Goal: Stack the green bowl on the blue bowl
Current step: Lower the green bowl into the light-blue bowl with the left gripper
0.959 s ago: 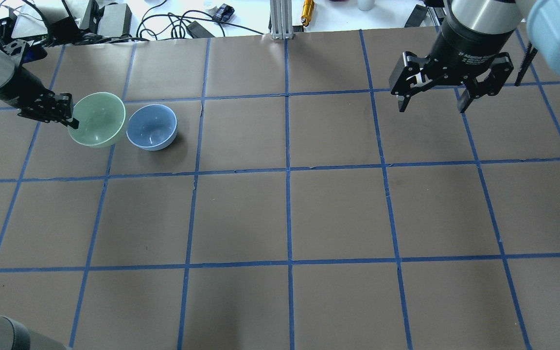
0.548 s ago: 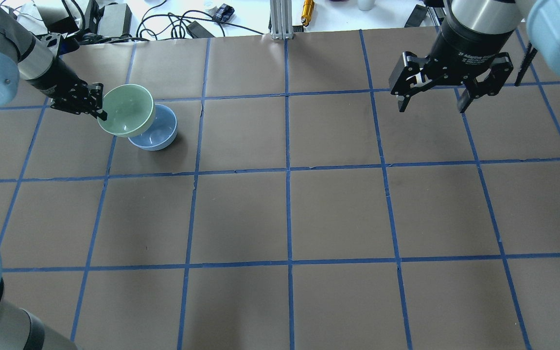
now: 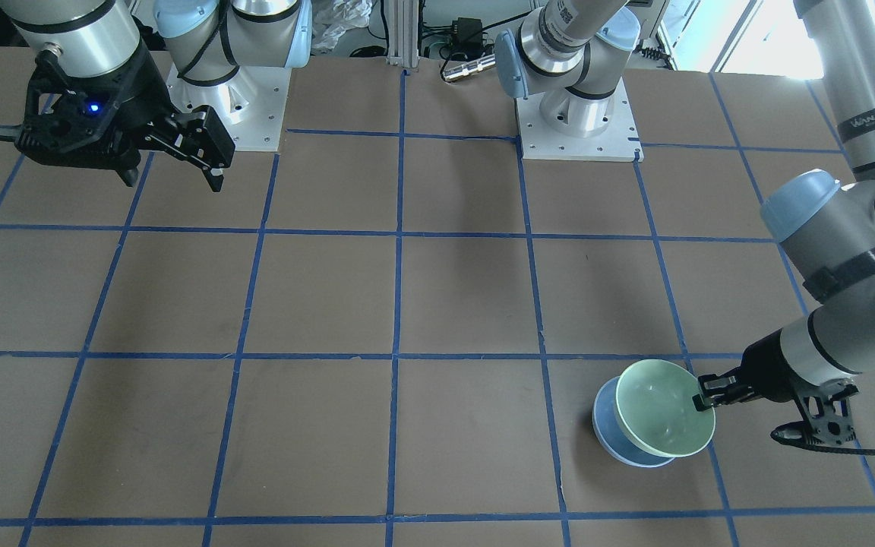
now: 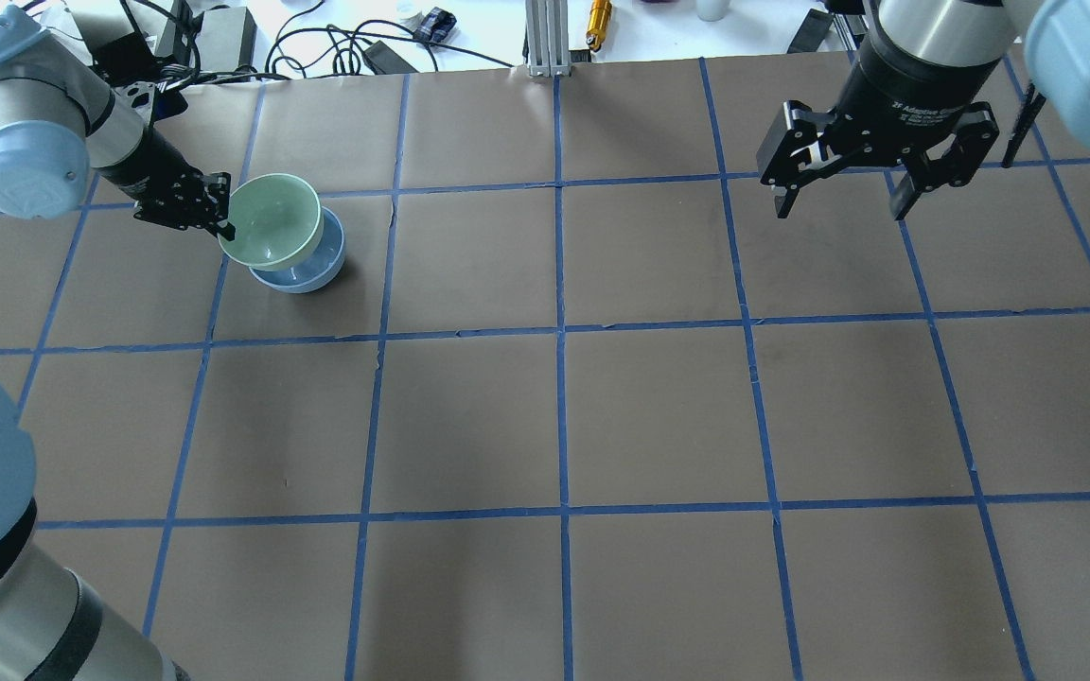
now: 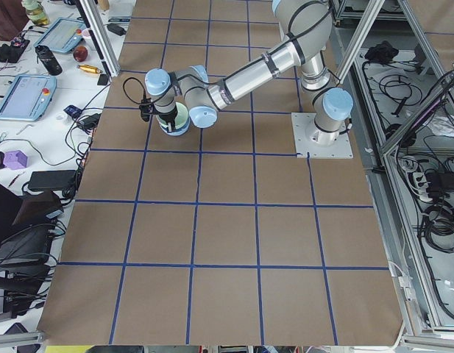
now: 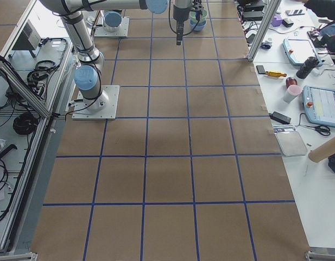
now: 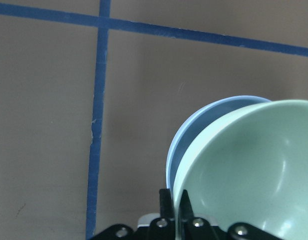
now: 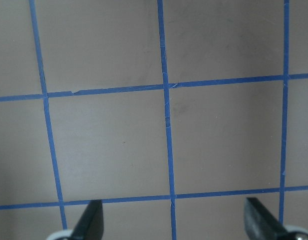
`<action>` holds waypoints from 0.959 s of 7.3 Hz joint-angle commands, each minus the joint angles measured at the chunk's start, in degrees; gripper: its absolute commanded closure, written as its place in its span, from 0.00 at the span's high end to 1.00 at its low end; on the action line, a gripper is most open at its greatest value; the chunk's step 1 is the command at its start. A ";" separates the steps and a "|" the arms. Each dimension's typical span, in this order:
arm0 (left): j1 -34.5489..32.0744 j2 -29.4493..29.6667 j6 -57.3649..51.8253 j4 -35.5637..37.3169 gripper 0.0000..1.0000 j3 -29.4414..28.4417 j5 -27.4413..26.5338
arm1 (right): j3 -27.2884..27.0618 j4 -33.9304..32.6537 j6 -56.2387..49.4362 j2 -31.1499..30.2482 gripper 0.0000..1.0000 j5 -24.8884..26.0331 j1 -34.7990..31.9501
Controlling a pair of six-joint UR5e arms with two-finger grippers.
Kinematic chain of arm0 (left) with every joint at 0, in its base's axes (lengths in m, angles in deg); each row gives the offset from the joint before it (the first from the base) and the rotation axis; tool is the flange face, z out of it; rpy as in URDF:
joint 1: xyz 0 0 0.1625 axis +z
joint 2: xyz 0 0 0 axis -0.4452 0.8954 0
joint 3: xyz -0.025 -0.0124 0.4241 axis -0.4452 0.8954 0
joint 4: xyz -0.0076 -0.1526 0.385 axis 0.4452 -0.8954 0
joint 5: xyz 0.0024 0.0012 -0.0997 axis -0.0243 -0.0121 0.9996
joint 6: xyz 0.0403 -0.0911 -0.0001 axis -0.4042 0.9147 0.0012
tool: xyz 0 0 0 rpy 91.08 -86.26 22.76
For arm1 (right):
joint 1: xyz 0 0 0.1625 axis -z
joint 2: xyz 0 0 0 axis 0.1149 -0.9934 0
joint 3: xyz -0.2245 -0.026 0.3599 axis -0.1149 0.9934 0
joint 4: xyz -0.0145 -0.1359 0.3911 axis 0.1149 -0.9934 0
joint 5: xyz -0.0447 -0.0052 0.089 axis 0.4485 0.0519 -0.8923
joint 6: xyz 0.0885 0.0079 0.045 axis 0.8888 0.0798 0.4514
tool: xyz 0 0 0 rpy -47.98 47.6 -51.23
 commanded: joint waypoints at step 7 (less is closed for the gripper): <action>-0.69 1.79 0.36 1.16 0.43 0.08 -0.84 | 0.03 0.04 0.00 0.00 1.00 0.00 0.00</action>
